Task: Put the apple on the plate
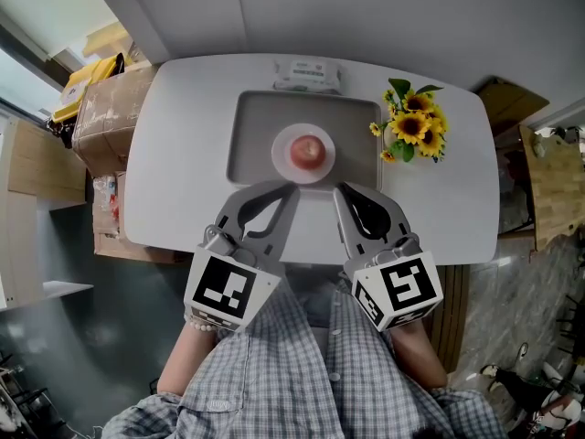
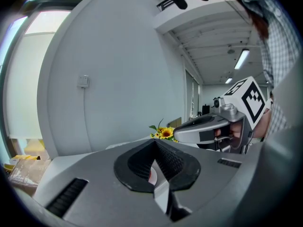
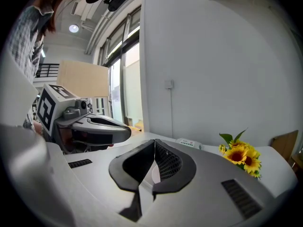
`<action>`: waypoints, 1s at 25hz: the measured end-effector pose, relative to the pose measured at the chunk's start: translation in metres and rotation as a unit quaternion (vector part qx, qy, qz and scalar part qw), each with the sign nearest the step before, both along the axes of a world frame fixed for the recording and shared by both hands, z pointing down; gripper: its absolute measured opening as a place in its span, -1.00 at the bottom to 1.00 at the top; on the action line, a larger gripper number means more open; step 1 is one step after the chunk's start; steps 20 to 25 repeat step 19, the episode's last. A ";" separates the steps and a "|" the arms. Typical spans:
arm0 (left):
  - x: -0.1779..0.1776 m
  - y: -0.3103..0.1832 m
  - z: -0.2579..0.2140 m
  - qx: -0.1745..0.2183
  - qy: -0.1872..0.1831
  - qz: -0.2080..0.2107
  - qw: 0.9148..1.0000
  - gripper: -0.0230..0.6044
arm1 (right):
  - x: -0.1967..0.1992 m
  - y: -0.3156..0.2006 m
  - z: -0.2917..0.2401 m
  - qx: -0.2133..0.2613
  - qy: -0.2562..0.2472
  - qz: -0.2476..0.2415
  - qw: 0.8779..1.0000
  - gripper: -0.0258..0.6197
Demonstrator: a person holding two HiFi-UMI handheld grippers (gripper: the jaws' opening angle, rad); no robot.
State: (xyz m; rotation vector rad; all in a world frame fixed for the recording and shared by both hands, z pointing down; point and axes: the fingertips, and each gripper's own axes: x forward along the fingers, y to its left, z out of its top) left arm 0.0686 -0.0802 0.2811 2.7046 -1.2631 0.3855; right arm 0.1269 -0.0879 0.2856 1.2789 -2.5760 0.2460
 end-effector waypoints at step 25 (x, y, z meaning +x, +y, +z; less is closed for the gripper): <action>0.012 -0.002 0.000 -0.005 0.005 0.012 1.000 -0.90 | 0.005 -0.001 0.005 -0.007 0.003 -0.001 1.000 -0.85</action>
